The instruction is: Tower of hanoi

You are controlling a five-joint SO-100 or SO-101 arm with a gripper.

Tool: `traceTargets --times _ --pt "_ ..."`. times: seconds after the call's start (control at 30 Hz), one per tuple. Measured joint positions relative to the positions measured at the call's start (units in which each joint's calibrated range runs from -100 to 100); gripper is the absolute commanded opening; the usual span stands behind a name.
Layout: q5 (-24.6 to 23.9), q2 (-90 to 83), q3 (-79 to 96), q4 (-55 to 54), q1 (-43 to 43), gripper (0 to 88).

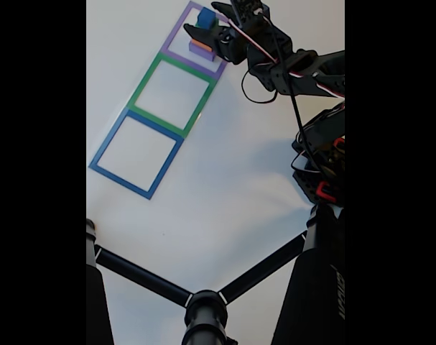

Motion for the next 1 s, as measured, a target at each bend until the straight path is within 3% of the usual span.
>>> traceTargets --times 1.0 --pt "-0.36 1.35 2.12 -2.90 -0.70 12.9"
